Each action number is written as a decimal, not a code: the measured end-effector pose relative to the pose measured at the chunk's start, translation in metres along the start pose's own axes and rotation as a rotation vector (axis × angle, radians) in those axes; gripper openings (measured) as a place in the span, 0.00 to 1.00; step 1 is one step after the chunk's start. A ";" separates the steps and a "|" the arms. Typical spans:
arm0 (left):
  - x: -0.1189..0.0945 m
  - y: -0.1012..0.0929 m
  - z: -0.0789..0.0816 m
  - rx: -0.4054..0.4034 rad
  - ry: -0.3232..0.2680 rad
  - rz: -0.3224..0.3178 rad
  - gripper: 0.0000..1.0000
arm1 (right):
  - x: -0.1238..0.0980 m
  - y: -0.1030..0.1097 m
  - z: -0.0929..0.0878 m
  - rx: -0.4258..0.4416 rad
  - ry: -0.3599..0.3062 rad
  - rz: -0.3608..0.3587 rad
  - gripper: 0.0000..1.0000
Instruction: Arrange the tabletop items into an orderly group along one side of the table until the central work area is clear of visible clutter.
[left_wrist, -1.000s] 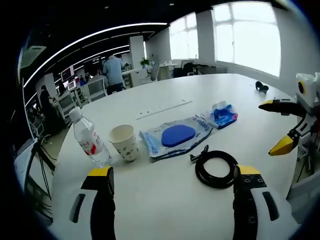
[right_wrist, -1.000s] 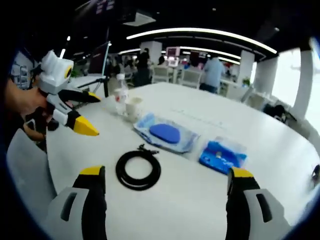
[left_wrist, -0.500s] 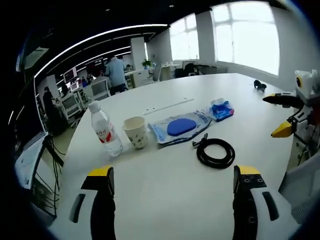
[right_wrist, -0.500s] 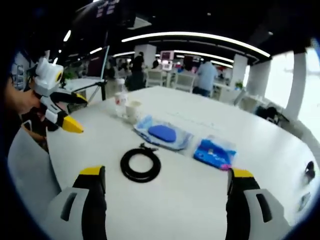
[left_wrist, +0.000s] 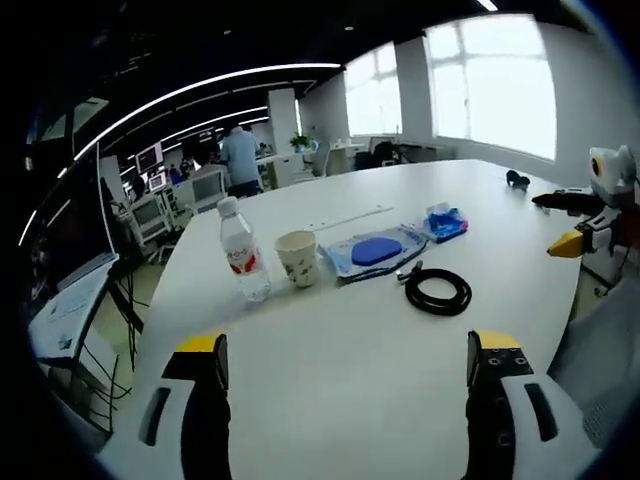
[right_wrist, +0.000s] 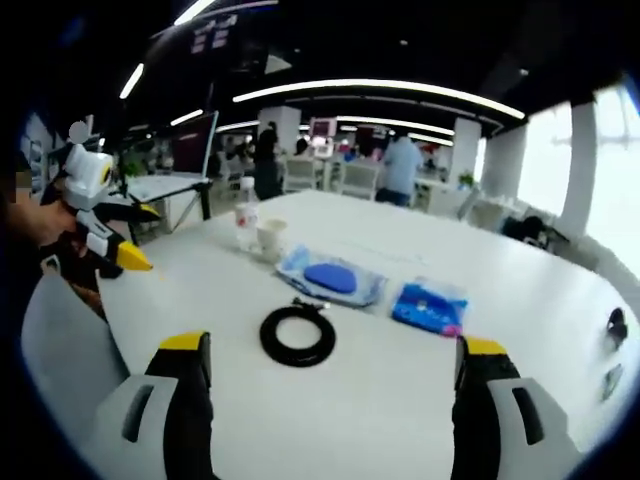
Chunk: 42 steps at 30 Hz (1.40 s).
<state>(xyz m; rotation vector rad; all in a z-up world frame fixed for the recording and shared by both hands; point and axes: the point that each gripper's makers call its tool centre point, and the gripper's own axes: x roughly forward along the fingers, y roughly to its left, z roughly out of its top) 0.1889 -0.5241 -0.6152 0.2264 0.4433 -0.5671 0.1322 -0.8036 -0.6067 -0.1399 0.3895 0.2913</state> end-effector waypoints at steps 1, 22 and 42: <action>-0.002 -0.001 -0.001 0.007 -0.005 0.001 1.00 | -0.002 0.002 -0.001 0.014 -0.007 -0.003 1.00; -0.025 0.005 -0.027 -0.007 -0.058 0.048 1.00 | -0.013 0.020 -0.029 0.095 -0.023 -0.037 1.00; -0.031 0.011 -0.049 -0.051 -0.085 0.092 1.00 | -0.007 0.014 -0.039 0.120 -0.043 -0.063 0.98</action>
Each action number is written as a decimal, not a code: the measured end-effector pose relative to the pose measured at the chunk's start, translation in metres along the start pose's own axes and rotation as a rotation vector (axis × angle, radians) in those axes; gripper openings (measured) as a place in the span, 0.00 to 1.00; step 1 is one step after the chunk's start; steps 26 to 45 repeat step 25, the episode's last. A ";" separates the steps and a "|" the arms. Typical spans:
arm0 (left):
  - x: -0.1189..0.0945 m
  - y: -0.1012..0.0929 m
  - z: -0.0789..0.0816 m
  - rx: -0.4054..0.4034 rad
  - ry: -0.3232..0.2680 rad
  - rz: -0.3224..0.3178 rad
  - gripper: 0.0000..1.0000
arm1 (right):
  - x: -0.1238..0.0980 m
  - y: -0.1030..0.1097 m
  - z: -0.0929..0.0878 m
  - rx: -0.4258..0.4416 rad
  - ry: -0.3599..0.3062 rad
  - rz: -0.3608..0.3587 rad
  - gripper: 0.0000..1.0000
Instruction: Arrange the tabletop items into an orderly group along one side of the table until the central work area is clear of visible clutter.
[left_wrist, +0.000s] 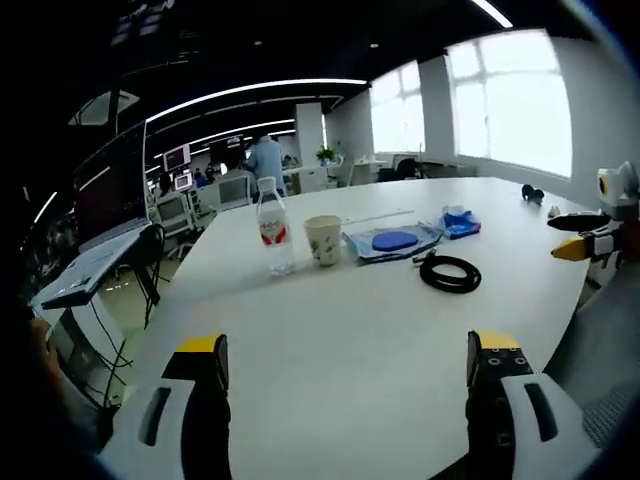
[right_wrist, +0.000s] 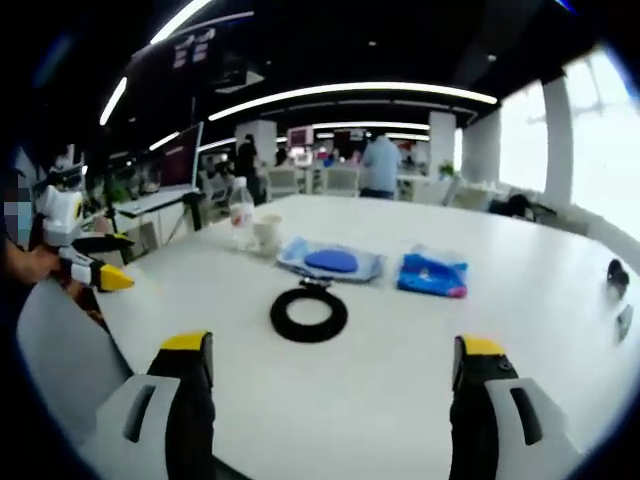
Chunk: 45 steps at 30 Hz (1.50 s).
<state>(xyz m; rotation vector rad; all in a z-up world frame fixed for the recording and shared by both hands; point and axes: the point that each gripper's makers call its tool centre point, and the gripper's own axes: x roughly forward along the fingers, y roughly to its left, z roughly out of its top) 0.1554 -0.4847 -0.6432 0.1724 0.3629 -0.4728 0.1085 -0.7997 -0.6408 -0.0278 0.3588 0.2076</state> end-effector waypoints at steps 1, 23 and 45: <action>0.000 -0.002 0.001 0.015 -0.006 -0.008 0.99 | -0.001 -0.001 0.005 -0.006 -0.025 -0.006 0.98; 0.004 -0.016 -0.003 0.066 0.008 -0.069 0.97 | 0.001 -0.004 0.002 0.001 -0.019 -0.015 1.00; 0.005 -0.016 -0.005 0.063 0.015 -0.075 0.98 | 0.002 -0.004 0.000 0.001 -0.010 -0.012 1.00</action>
